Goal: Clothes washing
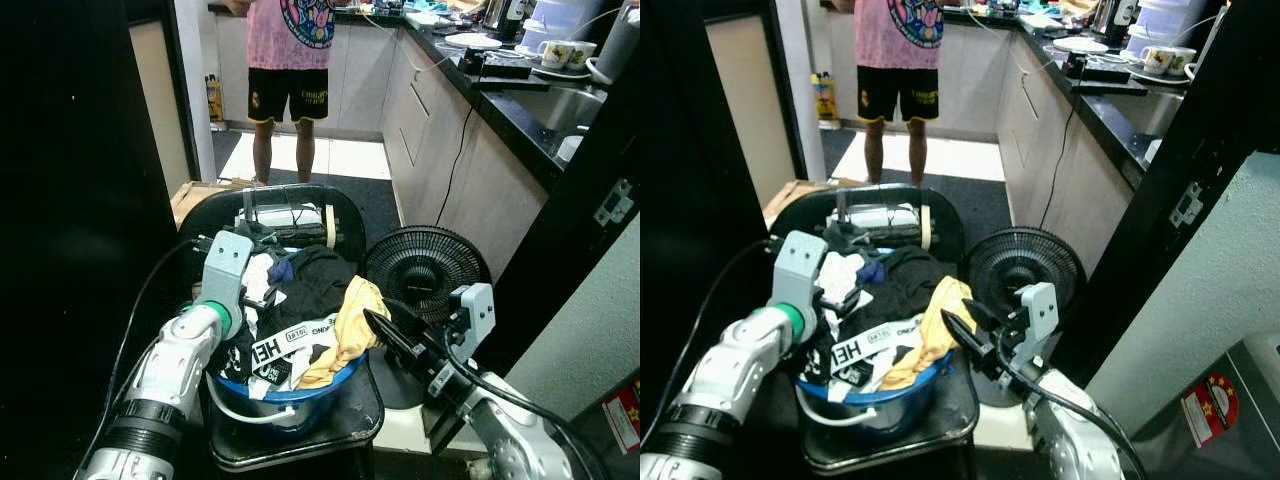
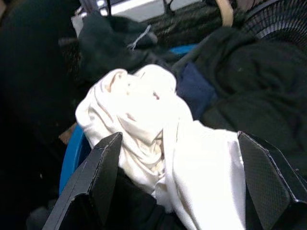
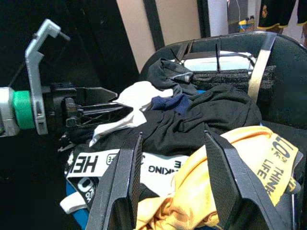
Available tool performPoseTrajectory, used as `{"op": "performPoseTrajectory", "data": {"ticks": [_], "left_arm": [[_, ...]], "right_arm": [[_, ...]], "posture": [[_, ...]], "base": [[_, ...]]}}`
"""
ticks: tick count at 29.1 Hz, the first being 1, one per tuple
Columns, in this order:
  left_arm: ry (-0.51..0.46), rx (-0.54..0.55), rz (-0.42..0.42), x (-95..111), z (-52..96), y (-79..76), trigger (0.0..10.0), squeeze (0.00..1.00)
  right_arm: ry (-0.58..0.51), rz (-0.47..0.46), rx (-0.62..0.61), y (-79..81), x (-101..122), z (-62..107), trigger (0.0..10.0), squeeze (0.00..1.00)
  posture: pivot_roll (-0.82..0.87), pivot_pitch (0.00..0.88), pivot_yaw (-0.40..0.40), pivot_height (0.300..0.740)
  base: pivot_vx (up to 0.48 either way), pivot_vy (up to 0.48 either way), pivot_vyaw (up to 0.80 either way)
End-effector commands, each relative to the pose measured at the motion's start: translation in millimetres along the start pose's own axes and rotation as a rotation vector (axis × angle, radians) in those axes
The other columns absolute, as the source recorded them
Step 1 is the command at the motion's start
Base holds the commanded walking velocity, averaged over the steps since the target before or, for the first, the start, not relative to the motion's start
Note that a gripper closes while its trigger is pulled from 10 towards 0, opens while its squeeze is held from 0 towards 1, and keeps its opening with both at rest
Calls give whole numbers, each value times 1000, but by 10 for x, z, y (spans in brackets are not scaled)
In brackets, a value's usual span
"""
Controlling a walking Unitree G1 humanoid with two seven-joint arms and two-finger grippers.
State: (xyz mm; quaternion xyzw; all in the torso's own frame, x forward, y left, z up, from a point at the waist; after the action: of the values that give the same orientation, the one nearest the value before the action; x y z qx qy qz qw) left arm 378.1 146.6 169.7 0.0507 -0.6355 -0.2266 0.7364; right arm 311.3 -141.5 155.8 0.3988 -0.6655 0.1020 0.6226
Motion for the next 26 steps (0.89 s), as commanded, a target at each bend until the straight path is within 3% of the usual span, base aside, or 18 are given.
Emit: {"op": "performPoseTrajectory", "data": {"ticks": [1, 11, 20, 26], "left_arm": [[20, -34, -1, -7, -9, -59, 10000, 0], [47, -16, 32, -25, 5, -36, 10000, 0], [97, -76, 82, -53, 6, -145, 10000, 0], [113, -33, 89, -87, 9, -88, 10000, 0]], "right_arm": [[17, -15, 2, 2, -29, 37, 10000, 0], [43, -19, 9, 6, -55, 29, 10000, 0], [51, -14, 12, 20, -59, 15, 10000, 0], [51, -11, 9, 18, -50, 15, 10000, 0]], "posture": [[-7, 108, -8, 740], [8, 139, -12, 740], [4, 139, -8, 740], [2, 134, -9, 740]], "base": [[0, 0, 0], [0, 0, 0], [0, 0, 0], [0, 0, 0]]}}
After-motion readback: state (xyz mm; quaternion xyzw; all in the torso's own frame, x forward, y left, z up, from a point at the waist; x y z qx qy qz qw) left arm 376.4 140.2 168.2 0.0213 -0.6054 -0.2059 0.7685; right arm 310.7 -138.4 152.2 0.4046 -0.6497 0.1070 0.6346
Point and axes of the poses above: a point about 5 cm out from each wrist's last joint towards the gripper, its own z axis pointing back from the gripper into the wrist, its own x axis along the axis of the wrist's last joint, y = z × x, the point moved 1 cm from there along -z, pointing out of the wrist towards the gripper, and after that the axes turned 14 degrees about -z, right-handed, at the moved point
